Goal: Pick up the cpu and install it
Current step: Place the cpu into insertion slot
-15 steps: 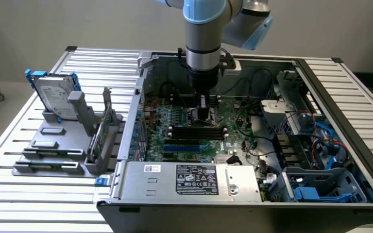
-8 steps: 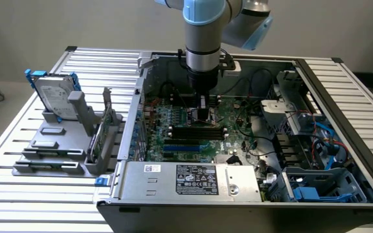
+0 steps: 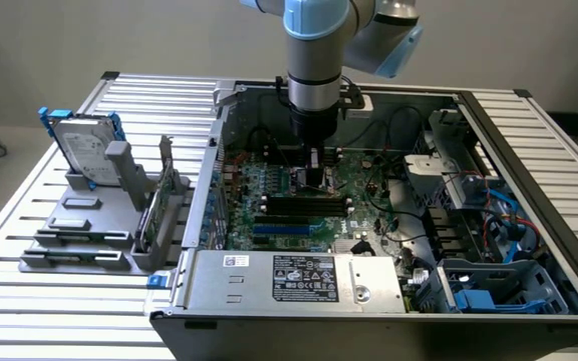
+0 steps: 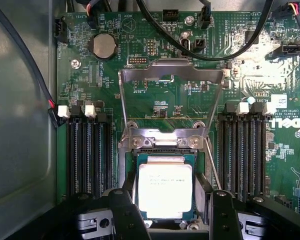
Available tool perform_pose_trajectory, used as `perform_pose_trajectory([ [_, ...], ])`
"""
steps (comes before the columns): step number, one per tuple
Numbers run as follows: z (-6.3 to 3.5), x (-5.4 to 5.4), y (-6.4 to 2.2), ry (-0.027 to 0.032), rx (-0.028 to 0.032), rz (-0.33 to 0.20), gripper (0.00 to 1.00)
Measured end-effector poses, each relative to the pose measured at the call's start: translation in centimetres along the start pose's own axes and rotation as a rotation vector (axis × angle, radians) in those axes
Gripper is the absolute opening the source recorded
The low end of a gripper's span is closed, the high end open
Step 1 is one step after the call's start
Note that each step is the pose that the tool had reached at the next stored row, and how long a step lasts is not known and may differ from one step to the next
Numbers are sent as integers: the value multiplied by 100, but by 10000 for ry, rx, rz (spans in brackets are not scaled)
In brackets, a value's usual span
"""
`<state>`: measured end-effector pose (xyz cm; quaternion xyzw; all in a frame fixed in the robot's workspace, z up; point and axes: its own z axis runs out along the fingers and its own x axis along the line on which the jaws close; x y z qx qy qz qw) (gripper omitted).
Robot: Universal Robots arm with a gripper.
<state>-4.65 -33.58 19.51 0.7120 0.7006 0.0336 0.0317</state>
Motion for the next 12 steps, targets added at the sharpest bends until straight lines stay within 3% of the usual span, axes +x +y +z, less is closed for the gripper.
perform_pose_trajectory([
  [12, 3, 1, -1, -1, 1, 1, 55],
])
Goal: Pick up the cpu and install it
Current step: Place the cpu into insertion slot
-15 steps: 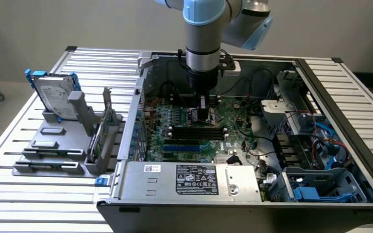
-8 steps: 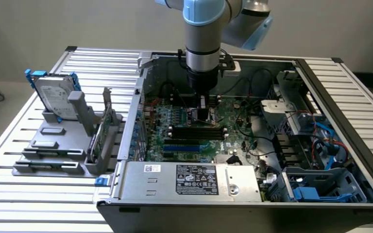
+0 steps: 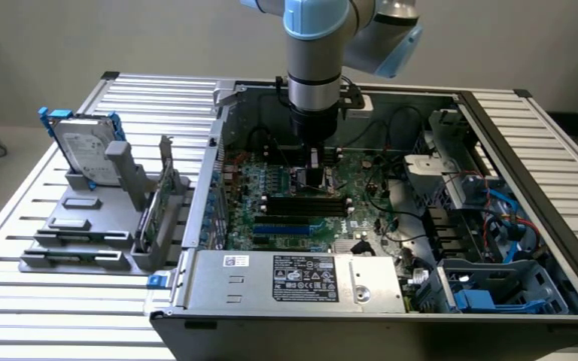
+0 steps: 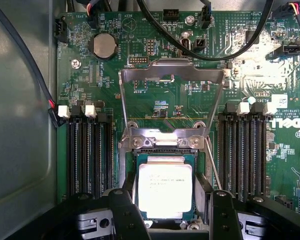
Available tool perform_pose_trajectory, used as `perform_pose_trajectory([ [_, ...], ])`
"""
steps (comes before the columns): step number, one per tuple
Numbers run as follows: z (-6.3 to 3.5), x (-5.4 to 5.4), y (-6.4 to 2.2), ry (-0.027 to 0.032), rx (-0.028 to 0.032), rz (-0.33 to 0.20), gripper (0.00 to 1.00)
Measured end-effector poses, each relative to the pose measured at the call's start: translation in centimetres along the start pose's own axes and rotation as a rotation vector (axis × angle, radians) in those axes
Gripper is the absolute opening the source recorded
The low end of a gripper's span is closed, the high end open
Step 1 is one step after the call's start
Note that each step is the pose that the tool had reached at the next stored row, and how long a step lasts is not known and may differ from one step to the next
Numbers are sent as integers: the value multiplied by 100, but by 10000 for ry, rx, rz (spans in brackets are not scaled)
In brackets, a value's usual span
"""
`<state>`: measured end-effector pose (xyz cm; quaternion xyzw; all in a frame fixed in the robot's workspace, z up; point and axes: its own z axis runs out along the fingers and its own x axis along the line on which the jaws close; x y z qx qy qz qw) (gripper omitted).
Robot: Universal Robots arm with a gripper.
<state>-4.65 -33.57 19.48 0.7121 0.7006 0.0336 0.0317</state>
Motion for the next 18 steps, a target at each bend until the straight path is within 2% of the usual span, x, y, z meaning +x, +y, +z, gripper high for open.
perform_pose_trajectory([
  [18, 0, 0, -3, 1, -8, -1, 55],
])
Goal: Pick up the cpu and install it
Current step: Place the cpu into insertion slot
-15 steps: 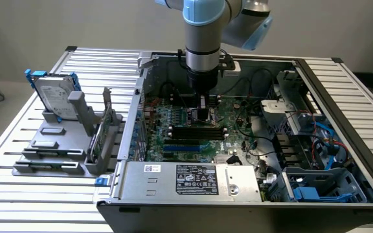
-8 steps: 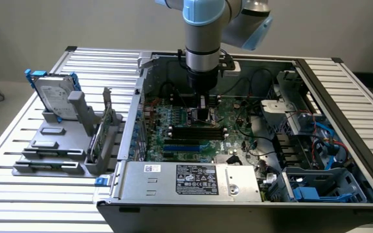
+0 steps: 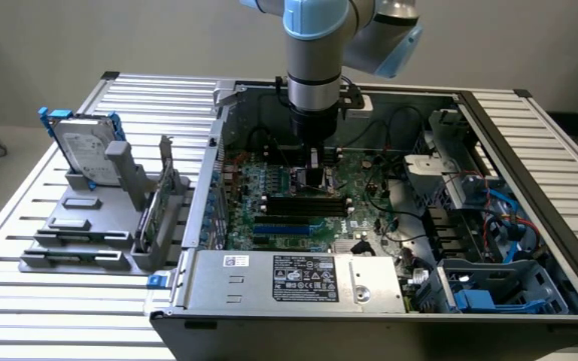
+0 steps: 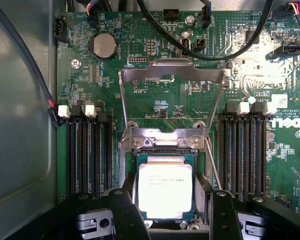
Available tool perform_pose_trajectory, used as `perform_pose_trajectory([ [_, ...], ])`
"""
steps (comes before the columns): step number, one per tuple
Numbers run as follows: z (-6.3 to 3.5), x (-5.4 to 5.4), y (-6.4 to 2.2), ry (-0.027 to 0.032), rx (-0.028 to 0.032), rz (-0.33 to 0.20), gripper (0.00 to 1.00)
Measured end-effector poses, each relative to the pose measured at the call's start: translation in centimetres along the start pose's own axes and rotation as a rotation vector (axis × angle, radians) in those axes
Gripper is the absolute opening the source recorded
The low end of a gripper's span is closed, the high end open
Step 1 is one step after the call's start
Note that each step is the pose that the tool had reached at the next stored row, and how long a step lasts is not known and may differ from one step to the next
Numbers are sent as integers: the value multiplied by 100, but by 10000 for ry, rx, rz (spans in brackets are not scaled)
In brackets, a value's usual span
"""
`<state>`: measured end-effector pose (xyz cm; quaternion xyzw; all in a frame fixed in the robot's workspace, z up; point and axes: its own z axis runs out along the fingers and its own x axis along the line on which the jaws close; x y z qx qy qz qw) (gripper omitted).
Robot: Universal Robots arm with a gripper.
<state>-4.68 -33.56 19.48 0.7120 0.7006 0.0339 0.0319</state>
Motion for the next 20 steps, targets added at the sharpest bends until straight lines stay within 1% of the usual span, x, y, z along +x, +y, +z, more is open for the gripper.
perform_pose_trajectory([
  [12, -10, 0, 1, 1, -8, 0, 55],
  [17, -10, 0, 1, 1, -38, 0, 55],
  [20, -10, 0, 1, 0, -68, 0, 55],
])
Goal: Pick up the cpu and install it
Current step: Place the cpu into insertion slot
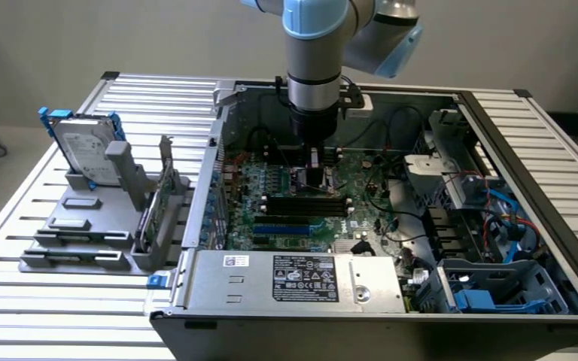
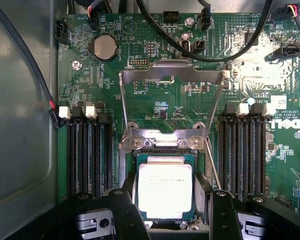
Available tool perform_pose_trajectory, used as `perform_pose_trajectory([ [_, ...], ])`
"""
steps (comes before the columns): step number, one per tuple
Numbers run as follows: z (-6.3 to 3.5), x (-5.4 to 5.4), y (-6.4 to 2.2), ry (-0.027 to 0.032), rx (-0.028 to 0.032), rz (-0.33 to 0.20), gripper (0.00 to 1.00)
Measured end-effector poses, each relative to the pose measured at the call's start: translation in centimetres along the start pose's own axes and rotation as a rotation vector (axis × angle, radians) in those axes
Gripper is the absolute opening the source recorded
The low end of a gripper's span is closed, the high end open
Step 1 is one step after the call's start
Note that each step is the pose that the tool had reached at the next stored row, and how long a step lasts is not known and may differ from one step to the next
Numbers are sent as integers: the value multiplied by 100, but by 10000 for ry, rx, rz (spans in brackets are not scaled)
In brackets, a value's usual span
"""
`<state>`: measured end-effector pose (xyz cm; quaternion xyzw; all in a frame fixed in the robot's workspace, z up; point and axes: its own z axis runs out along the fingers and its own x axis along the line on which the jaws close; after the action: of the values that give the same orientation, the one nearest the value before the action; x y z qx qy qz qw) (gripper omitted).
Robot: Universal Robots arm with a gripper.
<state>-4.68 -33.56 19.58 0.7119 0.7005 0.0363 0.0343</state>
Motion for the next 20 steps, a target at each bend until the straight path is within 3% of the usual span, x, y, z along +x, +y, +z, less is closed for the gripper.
perform_pose_trajectory([
  [15, 16, 0, -11, -2, -25, -1, 55],
  [20, 16, 0, -11, -3, -58, -7, 55],
])
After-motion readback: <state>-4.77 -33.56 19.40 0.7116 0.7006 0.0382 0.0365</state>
